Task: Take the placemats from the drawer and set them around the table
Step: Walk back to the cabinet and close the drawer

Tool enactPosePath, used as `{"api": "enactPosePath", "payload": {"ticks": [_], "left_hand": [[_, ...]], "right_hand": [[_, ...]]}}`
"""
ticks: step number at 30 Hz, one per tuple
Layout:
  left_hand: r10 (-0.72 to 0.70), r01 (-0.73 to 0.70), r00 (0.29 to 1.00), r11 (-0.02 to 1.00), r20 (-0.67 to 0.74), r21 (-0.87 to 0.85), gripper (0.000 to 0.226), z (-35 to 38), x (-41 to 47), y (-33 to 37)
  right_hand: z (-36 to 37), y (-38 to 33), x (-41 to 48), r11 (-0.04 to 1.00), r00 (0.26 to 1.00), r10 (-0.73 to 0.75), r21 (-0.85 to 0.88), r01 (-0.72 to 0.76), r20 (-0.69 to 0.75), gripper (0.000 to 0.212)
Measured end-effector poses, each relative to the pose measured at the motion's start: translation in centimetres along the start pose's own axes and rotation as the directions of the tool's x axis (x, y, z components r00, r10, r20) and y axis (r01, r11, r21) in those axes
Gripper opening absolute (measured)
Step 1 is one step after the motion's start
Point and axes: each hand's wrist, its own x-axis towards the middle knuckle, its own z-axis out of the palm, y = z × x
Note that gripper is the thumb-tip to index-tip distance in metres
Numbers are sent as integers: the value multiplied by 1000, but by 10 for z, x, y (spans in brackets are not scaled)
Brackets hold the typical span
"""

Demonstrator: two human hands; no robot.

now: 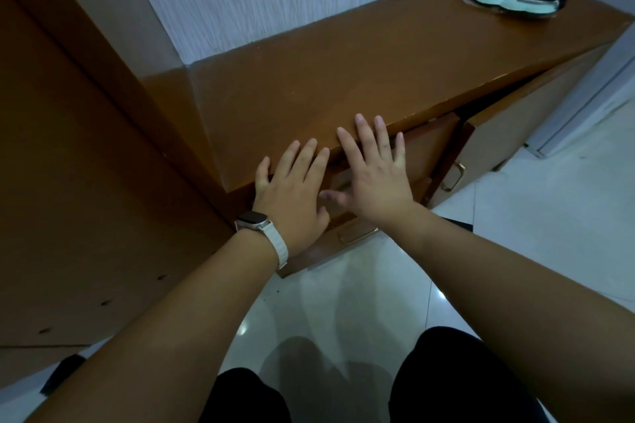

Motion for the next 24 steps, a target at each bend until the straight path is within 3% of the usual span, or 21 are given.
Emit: {"api": "enactPosePath", "payload": {"ticks": [14,21,24], "left_hand": [[-13,13,1000,1000,24,4,86,0,-1,1],[-3,2,999,1000,38,21,85,-1,-2,-1],[21,-24,998,999,67,40,83,-3,-2,-5]], "right_hand": [[4,-10,6,993,998,68,101,-67,-4,94],[-18,-3,2,997,992,16,72,-25,126,99],[-33,2,2,996,984,-16,94,0,175,91]]}}
